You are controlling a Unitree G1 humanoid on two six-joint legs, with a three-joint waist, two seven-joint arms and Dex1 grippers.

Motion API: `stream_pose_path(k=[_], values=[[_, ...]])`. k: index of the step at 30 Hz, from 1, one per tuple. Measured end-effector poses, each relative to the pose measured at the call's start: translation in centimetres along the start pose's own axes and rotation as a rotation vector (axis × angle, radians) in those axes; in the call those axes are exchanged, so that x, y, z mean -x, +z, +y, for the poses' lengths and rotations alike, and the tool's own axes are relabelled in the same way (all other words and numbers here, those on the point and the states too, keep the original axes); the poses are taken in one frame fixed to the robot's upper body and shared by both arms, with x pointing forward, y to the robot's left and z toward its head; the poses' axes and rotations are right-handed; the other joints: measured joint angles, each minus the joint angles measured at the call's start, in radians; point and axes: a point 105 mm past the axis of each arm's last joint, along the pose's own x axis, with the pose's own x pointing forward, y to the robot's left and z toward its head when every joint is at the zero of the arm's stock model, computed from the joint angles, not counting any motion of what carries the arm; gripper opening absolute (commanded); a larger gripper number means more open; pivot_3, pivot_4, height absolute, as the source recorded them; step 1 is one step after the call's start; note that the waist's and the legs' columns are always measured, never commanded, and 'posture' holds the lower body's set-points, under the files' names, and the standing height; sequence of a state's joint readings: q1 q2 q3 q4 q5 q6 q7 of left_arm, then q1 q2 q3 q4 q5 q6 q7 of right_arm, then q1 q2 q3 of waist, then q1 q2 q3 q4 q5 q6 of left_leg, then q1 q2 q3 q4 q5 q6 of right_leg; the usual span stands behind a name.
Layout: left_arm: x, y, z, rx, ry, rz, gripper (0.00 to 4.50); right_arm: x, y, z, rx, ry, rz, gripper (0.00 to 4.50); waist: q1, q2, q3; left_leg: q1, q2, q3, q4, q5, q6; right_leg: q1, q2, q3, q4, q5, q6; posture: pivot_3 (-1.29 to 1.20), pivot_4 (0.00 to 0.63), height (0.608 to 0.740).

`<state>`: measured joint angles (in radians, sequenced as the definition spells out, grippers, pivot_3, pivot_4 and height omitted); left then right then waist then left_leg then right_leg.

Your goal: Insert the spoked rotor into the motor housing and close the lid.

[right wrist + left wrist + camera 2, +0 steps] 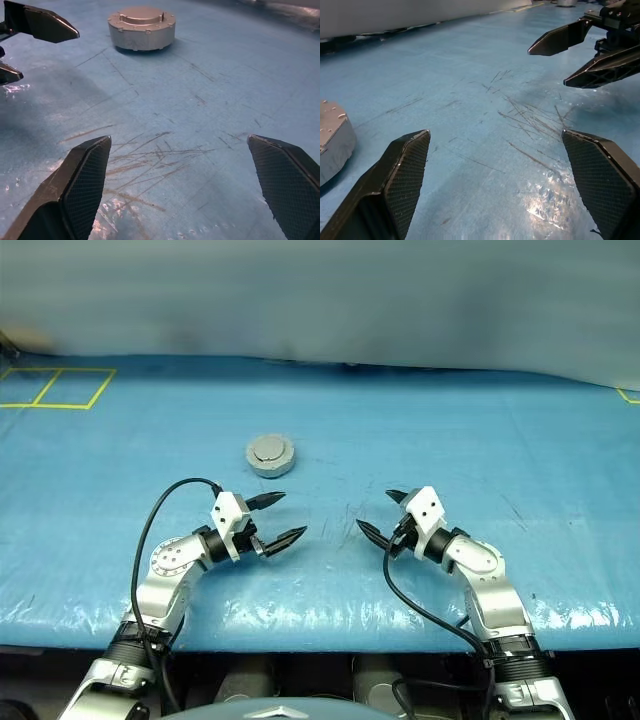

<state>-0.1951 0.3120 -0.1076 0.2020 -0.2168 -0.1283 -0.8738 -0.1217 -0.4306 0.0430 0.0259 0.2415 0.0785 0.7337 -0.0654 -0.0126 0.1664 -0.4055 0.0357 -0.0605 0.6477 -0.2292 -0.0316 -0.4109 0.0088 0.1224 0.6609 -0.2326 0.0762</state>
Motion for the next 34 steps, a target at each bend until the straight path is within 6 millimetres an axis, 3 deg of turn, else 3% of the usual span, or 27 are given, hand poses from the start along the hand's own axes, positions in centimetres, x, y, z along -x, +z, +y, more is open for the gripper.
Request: stream_pose_path(k=[14,34], values=[[-0.5,0.7,-0.2,0.033,0.011,-0.06,4.5,-0.6,0.3,-1.0,0.032,-0.101,-0.055,4.48,-0.001,0.0,0.0,0.0,0.0,0.0,0.0,0.0,0.0,0.0,0.0,0.0,0.001,0.0,0.0,0.0,0.15,0.74],[-0.1,0.5,0.1,0.044,0.057,-0.069,4.5,-0.7,0.1,-1.2,0.04,-0.108,-0.043,4.48,0.0,0.0,0.0,0.0,0.0,0.0,0.0,0.0,0.0,0.0,0.0,0.0,0.001,0.0,0.0,0.0,0.15,0.74]])
